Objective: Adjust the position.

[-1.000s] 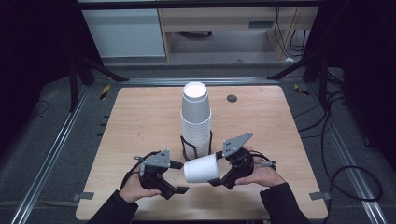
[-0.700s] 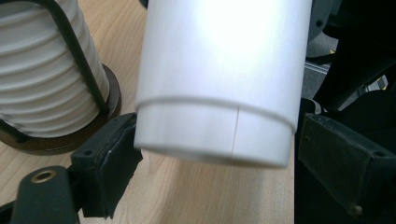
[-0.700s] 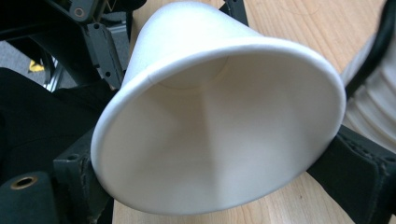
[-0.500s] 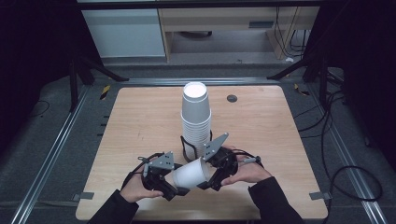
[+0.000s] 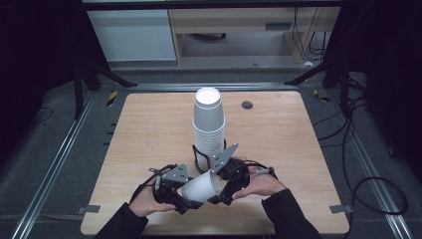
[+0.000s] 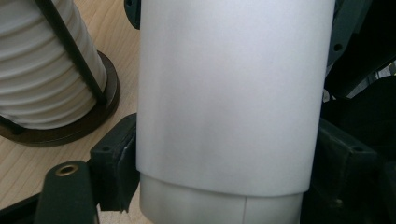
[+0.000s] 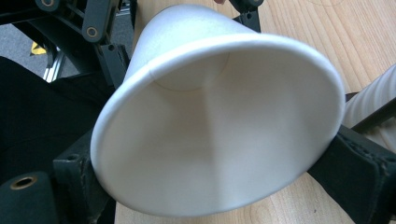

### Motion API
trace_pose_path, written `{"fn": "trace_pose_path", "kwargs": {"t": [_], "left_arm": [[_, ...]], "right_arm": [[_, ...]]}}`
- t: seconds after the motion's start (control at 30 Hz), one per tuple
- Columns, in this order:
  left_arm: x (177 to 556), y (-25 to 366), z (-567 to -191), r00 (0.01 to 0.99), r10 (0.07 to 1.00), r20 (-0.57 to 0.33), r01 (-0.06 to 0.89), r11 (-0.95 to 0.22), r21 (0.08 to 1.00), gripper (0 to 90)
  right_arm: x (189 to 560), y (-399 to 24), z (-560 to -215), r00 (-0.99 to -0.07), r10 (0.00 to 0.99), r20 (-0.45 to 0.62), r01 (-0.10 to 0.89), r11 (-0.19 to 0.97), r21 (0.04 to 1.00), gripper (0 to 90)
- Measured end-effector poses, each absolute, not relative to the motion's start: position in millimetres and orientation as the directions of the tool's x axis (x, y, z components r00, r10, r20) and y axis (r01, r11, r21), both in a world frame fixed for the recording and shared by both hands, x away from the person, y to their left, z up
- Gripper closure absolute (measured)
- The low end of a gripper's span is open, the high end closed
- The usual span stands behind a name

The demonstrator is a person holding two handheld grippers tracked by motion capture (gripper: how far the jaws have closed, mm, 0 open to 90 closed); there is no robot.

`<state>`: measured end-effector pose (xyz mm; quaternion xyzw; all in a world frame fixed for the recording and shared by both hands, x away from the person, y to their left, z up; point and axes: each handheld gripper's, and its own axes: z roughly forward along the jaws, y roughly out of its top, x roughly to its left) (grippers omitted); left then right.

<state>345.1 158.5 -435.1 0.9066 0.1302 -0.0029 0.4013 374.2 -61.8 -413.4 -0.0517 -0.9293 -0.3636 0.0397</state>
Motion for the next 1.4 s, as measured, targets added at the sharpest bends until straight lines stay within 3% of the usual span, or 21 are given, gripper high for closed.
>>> {"fn": "trace_pose_path", "kwargs": {"t": [0.8, 1.23, 1.4], "left_arm": [[346, 161, -436, 0.967, 0.226, -0.115, 0.236, -0.639, 0.732, 22.9], [349, 172, -433, 0.961, 0.249, -0.121, 0.253, -0.611, 0.751, 22.7], [351, 179, -430, 0.953, 0.273, -0.129, 0.267, -0.561, 0.783, 22.7]], "right_arm": [[372, -59, -415, -0.994, 0.061, 0.092, 0.107, 0.730, 0.675, 3.6], [371, -85, -398, -0.989, 0.125, 0.083, 0.145, 0.648, 0.748, 2.0], [371, -108, -395, -0.977, 0.178, 0.119, 0.200, 0.558, 0.806, 2.7]]}}
